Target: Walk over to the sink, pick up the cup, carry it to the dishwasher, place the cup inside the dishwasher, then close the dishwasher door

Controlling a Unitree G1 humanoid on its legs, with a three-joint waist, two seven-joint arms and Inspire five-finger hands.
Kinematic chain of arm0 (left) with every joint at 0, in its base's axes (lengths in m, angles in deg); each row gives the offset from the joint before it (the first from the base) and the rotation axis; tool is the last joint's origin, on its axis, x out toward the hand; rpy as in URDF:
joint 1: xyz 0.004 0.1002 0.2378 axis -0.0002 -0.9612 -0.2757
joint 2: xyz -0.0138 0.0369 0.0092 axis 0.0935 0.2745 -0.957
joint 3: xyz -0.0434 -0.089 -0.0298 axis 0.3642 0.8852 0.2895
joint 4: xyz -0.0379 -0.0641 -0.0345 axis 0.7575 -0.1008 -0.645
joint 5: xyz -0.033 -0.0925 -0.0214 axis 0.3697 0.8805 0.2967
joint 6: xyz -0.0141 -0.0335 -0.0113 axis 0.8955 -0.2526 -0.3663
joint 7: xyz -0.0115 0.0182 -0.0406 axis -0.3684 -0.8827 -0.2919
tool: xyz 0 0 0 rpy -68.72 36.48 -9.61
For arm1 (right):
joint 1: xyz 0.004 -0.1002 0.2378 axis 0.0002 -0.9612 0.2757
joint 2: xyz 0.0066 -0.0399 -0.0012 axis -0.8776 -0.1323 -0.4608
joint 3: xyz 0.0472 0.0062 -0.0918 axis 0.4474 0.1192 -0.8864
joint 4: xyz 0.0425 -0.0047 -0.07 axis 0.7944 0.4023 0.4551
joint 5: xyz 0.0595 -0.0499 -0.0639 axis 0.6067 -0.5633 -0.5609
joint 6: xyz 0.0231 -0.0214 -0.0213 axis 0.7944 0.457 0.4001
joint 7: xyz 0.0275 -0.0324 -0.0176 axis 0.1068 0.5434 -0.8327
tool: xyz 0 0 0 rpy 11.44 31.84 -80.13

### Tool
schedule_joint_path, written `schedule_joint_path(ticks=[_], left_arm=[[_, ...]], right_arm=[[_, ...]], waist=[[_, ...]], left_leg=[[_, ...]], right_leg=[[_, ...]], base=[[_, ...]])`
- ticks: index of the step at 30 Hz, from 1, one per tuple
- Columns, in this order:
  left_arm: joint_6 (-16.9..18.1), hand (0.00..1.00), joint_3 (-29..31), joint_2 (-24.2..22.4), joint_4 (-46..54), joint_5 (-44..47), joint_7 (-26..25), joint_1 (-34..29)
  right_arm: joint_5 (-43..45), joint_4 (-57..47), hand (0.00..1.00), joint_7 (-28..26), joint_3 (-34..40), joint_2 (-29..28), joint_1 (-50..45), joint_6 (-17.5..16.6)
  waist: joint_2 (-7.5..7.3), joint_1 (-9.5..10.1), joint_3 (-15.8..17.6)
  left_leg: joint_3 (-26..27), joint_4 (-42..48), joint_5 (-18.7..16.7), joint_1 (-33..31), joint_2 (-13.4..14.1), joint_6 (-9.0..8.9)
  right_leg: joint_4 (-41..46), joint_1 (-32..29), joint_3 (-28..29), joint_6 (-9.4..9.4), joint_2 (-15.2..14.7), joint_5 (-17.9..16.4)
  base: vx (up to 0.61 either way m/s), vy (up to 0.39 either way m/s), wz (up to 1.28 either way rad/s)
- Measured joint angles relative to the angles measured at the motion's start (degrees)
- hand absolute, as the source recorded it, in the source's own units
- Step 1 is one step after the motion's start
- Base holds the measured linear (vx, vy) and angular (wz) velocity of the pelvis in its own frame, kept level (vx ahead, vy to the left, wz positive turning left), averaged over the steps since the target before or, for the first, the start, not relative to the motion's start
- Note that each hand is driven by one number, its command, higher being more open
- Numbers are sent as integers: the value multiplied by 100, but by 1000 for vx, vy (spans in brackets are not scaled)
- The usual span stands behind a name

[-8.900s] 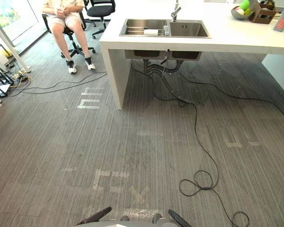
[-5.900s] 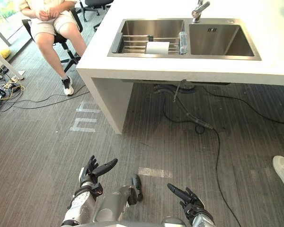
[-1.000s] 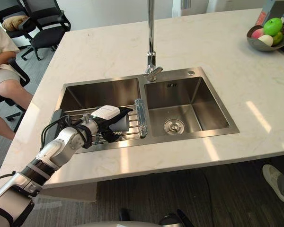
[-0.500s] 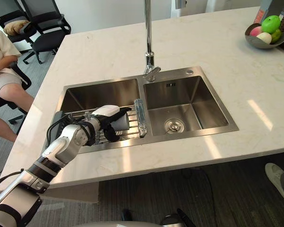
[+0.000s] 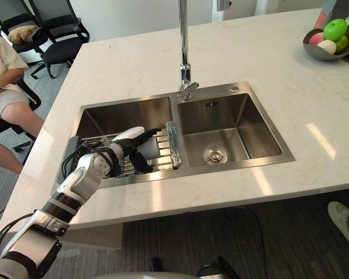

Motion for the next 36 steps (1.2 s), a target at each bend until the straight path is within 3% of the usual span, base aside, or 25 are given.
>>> schedule_joint_path(ticks=[4,12,16,19,22,23,29,36], left_arm=[[-236,100,165,-47,-69,211,-6,24],[-250,100,370,-185,-357,175,-181,37],[-236,100,411,-392,-374,-474,-281,-21],[-95,100,411,-459,-374,-926,-382,-102],[272,100,411,-460,-380,-1429,-568,-243],[442,0,411,-448,-386,-1590,-691,-303],[1236,0,321,-184,-251,-1837,-1425,-664],[1597,0,78,50,-262,-2076,-2069,-718]], right_arm=[[0,1,100,0,-3,-3,-2,-4],[4,-2,100,0,-49,-41,4,-28],[7,-9,100,1,-58,-41,-4,-31],[14,-26,100,2,-86,-38,-12,-31],[21,-66,100,3,-152,-26,-32,-31],[22,-71,100,3,-167,-22,-32,-31],[23,-108,100,2,-255,-18,-30,-43],[86,-109,100,7,-459,59,-18,-73]], waist=[[-10,0,6],[-108,17,79],[-110,33,79],[-111,36,80],[-129,57,92],[-144,85,101],[-215,163,146],[-206,178,140]], left_leg=[[-22,0,0,0,-2,0],[-31,-23,0,51,-9,2],[-28,-24,0,54,-4,2],[-27,-24,0,54,0,2],[-26,-23,-1,54,1,2],[-27,-23,-2,53,1,2],[-56,0,-21,40,-12,5],[-91,2,-34,20,-17,-5]], right_leg=[[-3,19,-35,1,1,-1],[4,73,-47,6,-9,-9],[5,74,-46,7,-5,-11],[4,74,-46,6,0,-11],[3,74,-46,4,1,-15],[2,74,-47,3,2,-17],[7,77,-82,12,-11,-52],[3,77,-121,9,-10,-72]], base=[[0,0,3],[-21,-1,0],[0,0,0],[0,0,0],[0,0,0],[0,0,0],[0,0,2],[0,0,2]])
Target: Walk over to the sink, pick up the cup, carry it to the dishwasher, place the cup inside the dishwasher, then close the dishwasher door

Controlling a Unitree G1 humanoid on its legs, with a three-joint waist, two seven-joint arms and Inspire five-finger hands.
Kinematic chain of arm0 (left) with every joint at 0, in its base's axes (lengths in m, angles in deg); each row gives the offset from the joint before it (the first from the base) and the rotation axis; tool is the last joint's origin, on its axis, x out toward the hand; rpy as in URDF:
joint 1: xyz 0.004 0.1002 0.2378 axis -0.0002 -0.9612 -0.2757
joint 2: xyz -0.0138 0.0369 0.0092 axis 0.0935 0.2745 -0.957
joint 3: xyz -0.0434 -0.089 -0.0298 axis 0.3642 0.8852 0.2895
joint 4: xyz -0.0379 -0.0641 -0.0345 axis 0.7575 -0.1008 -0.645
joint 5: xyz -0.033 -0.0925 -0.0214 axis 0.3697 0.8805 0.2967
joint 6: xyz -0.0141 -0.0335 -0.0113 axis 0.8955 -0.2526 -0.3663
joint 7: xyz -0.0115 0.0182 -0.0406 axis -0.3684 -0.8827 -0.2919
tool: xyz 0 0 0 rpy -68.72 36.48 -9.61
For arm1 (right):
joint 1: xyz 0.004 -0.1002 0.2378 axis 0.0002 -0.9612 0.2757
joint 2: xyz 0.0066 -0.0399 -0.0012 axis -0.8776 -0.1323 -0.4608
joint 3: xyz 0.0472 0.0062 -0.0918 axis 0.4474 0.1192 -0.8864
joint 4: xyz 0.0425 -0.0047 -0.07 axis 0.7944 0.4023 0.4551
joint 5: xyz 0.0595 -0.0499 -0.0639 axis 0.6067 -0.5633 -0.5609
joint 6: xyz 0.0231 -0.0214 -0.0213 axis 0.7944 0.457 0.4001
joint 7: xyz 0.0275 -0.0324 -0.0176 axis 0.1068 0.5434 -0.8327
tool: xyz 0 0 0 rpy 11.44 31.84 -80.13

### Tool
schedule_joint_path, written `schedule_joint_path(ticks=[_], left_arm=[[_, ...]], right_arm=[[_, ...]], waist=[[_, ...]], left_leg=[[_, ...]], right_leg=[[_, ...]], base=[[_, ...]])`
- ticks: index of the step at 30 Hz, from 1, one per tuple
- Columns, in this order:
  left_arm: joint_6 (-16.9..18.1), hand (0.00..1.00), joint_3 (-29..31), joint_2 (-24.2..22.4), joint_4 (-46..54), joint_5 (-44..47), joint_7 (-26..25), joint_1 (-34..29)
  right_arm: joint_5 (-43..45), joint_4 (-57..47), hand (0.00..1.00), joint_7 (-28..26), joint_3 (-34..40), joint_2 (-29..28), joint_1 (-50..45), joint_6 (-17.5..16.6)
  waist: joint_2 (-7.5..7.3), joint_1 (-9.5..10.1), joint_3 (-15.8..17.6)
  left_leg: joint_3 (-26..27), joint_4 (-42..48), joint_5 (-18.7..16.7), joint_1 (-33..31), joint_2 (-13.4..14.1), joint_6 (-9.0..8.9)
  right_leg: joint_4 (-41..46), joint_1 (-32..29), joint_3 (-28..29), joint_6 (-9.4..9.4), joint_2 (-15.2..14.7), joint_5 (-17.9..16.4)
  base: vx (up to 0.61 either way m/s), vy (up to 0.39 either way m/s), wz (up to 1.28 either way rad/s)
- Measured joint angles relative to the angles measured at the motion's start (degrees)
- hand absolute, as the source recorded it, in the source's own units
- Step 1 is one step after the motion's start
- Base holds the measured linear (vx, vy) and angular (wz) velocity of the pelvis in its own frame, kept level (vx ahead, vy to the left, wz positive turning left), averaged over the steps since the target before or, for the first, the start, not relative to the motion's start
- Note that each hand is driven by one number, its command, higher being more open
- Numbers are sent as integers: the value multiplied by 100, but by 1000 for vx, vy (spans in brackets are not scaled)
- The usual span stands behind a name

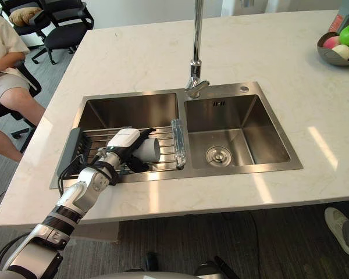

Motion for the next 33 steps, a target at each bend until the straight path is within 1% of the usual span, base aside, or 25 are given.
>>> schedule_joint_path(ticks=[3,4,5,8,9,10,12,14,16,18,20,21,23,24,25,26,27,28,29,30,31,32,33], left_arm=[[271,0,-89,155,-108,-90,-286,3],[455,0,-106,198,-153,-91,-460,0],[677,0,-128,262,-200,-90,-765,-31],[845,0,-143,367,-209,38,-1201,-128],[924,0,-176,409,-218,217,-1472,-168],[971,0,-195,429,-216,391,-1743,-215],[1023,0,-224,437,-204,645,-2047,-272],[1086,0,-236,436,-104,1181,-2401,-414],[1034,0,-222,443,121,1447,-2529,-594],[968,0,-111,438,409,1701,-2544,-816],[983,0,136,374,871,2091,-2531,-1071],[987,0,196,348,992,2221,-2490,-1103],[1033,0,460,277,1328,2981,-2047,-1136],[1024,0,527,262,1387,3135,-1914,-1139],[1012,0,632,233,1457,3411,-1644,-1140],[966,0,695,220,1505,3703,-1229,-1131],[948,0,697,223,1507,3803,-1010,-1126],[866,0,678,219,1514,4025,-586,-1155],[784,0,663,218,1522,4191,-351,-1191],[458,0,782,109,1533,4906,16,-1204],[328,0,801,126,1550,5160,182,-1205],[14,0,840,155,1598,5677,492,-1190],[-122,0,900,172,1649,5792,732,-1180]], right_arm=[[45,0,100,-2,-48,41,15,-15],[45,0,100,-3,-49,46,14,-28],[45,3,100,-5,-50,52,14,-40],[44,5,100,-35,-50,52,14,-60],[44,12,100,-60,-49,52,8,-76],[43,22,100,-78,-50,52,9,-84],[40,25,100,-102,-49,52,6,-93],[40,27,100,-120,-50,49,9,-113],[40,25,100,-151,-46,47,11,-134],[35,27,100,-197,-36,47,5,-149],[11,29,100,-242,28,40,-14,-155],[-16,31,100,-248,47,39,-14,-156],[-142,26,100,-285,165,30,14,-160],[-153,23,100,-304,215,22,25,-162],[-192,6,100,-333,254,18,38,-174],[-195,-14,100,-356,316,8,39,-173],[-195,-15,100,-356,358,0,40,-173],[-195,-17,100,-358,369,-1,42,-173],[-195,-17,100,-358,369,-2,44,-172],[-195,-18,100,-358,373,-12,45,-169],[-195,-21,100,-357,383,-16,43,-168],[-197,-21,100,-358,463,-30,46,-152],[-196,-30,100,-358,467,-35,38,-146]], waist=[[15,-23,-9],[33,-30,-21],[34,-43,-22],[46,-73,-30],[46,-75,-30],[55,-75,-35],[56,-73,-36],[57,-67,-36],[56,-64,-36],[55,-59,-35],[55,2,-34],[54,28,-34],[55,104,-35],[55,117,-34],[55,151,-35],[55,192,-35],[56,216,-35],[55,238,-35],[54,239,-34],[47,244,-31],[46,249,-30],[46,254,-30],[42,259,-31]], left_leg=[[0,0,-1,0,-1,0],[-1,0,0,0,-1,0],[-3,0,0,0,-1,0],[-16,0,1,0,-3,1],[-26,0,2,-2,-5,2],[-45,0,4,-3,-10,3],[-77,0,8,-15,-16,6],[-117,0,17,-42,-19,10],[-129,1,19,-45,-19,10],[-153,2,21,-48,-18,10],[-185,3,26,-46,-15,6],[-196,4,29,-45,-13,5],[-271,6,60,-45,-2,7],[-288,6,68,-45,-2,8],[-316,6,85,-44,-5,11],[-348,5,104,-45,-10,19],[-364,5,114,-45,-13,22],[-400,4,135,-49,-17,28],[-418,4,146,-51,-18,32],[-446,3,167,-49,-16,34],[-450,2,170,-49,-15,34],[-461,1,175,-48,-15,31],[-471,1,174,-48,-15,30]], right_leg=[[0,0,-4,0,-1,0],[0,0,-5,0,-1,0],[0,1,-8,0,-1,0],[1,7,-22,0,-2,0],[1,12,-33,0,-3,0],[0,22,-60,1,-6,0],[0,29,-110,1,-10,0],[-4,30,-168,1,-11,0],[-4,39,-209,2,-10,1],[-4,54,-254,3,-8,1],[-1,83,-296,3,-4,1],[1,91,-308,3,-2,1],[22,124,-386,2,-1,1],[27,133,-404,1,-1,0],[36,143,-428,-3,-3,-2],[49,152,-455,-12,-5,-8],[57,159,-469,-18,-6,-13],[82,165,-509,-24,-10,-33],[108,163,-533,-27,-12,-52],[171,159,-568,-33,-14,-89],[196,152,-575,-39,-13,-106],[228,140,-583,-43,-10,-134],[238,129,-583,-45,-8,-159]], base=[[0,0,0],[0,0,0],[0,0,0],[0,0,1],[-4,-2,6],[-8,-4,7],[-14,-10,10],[-10,-15,10],[-3,-16,5],[0,-17,7],[-5,-17,8],[-17,-17,10],[-47,-24,15],[-71,-20,16],[-76,-8,13],[-80,-6,12],[-85,-6,15],[-71,-6,14],[-90,-9,19],[-70,-8,13],[-78,-9,11],[-62,-8,4],[-50,-12,2]])
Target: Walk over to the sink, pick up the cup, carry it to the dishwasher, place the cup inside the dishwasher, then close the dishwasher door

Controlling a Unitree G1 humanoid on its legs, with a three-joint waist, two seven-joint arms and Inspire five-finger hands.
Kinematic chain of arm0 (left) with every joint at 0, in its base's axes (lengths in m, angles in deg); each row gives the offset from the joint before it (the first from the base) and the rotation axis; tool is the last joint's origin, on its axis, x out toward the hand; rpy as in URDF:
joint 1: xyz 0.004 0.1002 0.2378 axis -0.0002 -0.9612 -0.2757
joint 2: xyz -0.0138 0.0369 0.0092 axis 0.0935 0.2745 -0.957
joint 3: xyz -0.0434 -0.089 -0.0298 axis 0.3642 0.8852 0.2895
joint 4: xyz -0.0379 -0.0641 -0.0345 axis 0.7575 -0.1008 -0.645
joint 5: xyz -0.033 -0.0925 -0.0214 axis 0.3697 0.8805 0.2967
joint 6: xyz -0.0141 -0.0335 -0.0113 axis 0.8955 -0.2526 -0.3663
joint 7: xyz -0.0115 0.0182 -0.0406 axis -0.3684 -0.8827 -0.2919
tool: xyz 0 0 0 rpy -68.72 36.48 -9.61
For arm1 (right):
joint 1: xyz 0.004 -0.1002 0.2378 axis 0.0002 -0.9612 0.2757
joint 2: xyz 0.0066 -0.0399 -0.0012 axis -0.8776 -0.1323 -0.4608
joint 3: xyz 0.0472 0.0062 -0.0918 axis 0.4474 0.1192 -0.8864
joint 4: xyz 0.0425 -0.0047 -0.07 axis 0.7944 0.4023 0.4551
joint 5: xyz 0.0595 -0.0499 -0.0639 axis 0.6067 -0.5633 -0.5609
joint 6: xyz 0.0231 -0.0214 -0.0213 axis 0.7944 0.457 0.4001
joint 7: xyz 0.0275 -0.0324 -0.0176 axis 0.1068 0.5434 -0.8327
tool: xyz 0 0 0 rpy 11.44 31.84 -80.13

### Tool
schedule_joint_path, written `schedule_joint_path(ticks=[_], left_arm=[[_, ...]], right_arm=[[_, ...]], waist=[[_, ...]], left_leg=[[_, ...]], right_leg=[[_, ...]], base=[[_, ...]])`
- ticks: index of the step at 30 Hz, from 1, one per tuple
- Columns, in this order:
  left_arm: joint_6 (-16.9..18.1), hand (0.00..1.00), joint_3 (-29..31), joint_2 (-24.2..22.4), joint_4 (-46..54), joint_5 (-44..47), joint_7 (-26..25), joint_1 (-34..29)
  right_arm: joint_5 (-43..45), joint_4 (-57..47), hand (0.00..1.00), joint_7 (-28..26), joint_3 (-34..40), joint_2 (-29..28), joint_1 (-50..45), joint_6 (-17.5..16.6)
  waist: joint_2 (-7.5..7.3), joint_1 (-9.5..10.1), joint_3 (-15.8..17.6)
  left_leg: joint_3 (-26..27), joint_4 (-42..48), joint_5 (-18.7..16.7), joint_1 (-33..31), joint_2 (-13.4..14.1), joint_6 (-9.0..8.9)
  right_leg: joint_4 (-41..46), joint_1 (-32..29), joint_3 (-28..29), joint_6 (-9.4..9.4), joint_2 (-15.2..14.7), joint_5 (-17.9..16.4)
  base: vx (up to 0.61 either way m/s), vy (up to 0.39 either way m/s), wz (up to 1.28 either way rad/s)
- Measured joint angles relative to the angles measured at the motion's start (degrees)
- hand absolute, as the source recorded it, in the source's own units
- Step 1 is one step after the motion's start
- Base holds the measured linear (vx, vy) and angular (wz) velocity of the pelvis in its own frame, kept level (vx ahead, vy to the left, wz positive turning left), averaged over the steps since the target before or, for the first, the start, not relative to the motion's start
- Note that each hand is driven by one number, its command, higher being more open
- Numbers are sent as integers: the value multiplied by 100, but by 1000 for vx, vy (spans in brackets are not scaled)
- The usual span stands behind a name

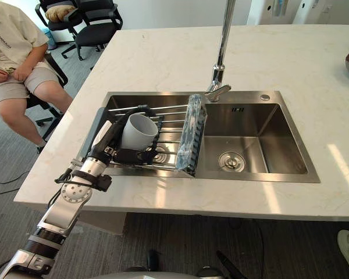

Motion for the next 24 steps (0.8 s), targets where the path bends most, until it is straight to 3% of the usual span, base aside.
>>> schedule_joint_path(ticks=[5,10,16,22,24], left_arm=[[37,0,-30,222,58,-448,650,225],[131,0,-290,342,310,-783,639,223],[116,0,-449,211,403,-1457,-584,98],[0,0,-170,-526,118,-1496,-1779,-229],[143,0,-67,-739,-14,-2262,-2481,-262]], right_arm=[[5,-18,100,1,-2,9,-2,36],[13,-17,100,2,-15,43,41,35],[117,-10,100,5,-79,57,229,18],[129,-8,100,15,-128,38,217,-31],[128,-9,100,15,-125,17,204,-65]], waist=[[2,78,-2],[26,81,-17],[48,47,-32],[48,72,-32],[46,94,-33]], left_leg=[[-10,2,-40,-2,-3,-29],[35,4,-80,5,-6,-41],[62,4,-86,29,11,-44],[98,3,-94,48,24,-45],[138,3,-103,62,42,-56]], right_leg=[[-5,7,0,3,7,-23],[-27,20,5,2,11,-34],[-31,19,51,-15,24,-43],[-27,11,100,-19,29,-41],[-31,8,130,-23,46,-39]], base=[[21,-9,0],[45,-19,-2],[-28,-12,-4],[-32,-5,-4],[-11,-14,-6]])
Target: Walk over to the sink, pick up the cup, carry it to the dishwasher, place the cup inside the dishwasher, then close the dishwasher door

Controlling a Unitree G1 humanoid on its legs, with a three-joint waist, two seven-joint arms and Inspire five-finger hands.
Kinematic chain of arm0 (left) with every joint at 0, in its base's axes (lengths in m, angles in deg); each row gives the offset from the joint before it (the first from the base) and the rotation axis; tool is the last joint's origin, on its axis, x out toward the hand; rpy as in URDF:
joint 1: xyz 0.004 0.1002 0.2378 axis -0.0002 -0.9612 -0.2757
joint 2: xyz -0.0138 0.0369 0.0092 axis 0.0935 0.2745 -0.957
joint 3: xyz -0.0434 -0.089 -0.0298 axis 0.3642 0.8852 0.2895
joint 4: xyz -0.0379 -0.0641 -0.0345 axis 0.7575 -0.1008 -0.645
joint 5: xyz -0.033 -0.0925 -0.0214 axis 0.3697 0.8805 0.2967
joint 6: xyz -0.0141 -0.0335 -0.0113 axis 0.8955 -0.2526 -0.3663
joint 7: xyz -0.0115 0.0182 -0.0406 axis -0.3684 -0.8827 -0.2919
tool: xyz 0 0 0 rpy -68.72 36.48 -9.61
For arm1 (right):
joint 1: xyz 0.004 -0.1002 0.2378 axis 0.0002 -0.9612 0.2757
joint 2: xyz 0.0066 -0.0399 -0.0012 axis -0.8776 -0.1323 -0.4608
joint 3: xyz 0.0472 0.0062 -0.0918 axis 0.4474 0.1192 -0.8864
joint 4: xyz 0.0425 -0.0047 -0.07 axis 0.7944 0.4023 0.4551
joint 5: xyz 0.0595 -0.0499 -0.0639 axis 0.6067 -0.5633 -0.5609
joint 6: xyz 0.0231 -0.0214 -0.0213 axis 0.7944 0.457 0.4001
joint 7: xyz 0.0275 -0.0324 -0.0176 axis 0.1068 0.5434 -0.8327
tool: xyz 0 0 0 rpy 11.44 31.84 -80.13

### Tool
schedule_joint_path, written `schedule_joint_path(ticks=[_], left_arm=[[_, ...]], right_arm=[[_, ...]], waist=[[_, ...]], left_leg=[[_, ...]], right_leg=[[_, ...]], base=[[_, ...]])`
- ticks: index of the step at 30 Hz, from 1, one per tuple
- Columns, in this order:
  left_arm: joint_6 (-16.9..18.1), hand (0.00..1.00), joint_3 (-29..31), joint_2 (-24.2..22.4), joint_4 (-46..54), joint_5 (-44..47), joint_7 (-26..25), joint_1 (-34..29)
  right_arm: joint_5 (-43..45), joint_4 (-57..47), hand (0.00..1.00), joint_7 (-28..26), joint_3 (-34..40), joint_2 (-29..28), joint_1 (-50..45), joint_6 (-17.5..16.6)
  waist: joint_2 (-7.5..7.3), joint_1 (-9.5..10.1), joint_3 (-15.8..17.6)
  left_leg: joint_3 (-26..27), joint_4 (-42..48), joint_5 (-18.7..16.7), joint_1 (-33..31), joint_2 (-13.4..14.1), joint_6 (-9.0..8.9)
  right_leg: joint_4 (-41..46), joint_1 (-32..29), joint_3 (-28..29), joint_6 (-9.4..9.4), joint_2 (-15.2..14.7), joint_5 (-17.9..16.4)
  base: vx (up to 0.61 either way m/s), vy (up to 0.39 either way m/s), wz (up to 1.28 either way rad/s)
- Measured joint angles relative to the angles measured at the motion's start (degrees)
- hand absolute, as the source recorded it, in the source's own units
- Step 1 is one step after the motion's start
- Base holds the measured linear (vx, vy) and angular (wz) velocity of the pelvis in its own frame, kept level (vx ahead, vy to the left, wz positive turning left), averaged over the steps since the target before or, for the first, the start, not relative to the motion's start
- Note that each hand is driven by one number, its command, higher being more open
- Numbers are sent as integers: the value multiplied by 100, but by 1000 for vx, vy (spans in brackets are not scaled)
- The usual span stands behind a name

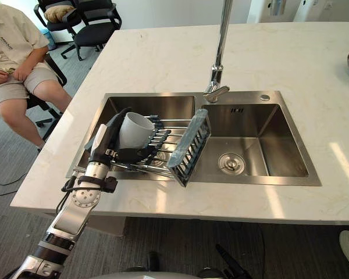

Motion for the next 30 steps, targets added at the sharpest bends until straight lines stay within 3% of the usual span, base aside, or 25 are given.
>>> schedule_joint_path(ticks=[5,16,17,19,21,24,28,30], left_arm=[[303,0,1,-19,-198,-808,-495,-1],[747,0,-13,-461,-650,-722,-1688,-23],[807,0,-10,-534,-674,-453,-1793,-29],[1136,0,92,-788,-728,1066,-1959,-53],[1580,0,641,-1185,-1164,2137,-2280,-54],[2112,0,1186,-1332,-1403,2502,-2657,-63],[2746,0,1369,-1325,-1413,2893,-2799,-93],[2901,0,1397,-1327,-1431,2934,-2792,-93]], right_arm=[[-3,-3,100,-6,3,-39,-14,-71],[-37,-41,100,-24,-3,-112,-72,-209],[-43,-48,100,-24,-5,-119,-80,-214],[-49,-55,100,-24,-5,-132,-89,-220],[-63,-71,100,-23,-5,-148,-98,-221],[-123,-168,100,-24,-5,-193,-177,-216],[-269,-197,100,-34,-3,-259,-205,-210],[-298,-221,100,-43,0,-286,-223,-210]], waist=[[-1,-11,-1],[-14,-25,3],[-16,-25,5],[-25,-24,11],[-35,-26,16],[-93,14,53],[-183,49,59],[-206,44,48]], left_leg=[[74,1,-21,34,27,-24],[71,2,-21,44,35,-24],[71,2,-21,44,35,-24],[70,2,-21,44,35,-24],[71,2,-21,52,39,-24],[74,6,-20,69,44,-25],[74,7,-17,105,40,-22],[79,7,-11,112,35,-15]], right_leg=[[-7,-1,59,-10,21,6],[6,-1,73,-14,23,8],[6,-1,73,-14,22,8],[9,0,73,-14,23,8],[21,3,76,-17,26,6],[39,22,65,-25,28,1],[89,40,63,-31,13,-9],[113,35,68,-32,5,-20]], base=[[-3,-16,-8],[0,0,0],[0,0,0],[0,0,0],[0,0,0],[-15,-6,2],[-8,-2,1],[0,0,0]])
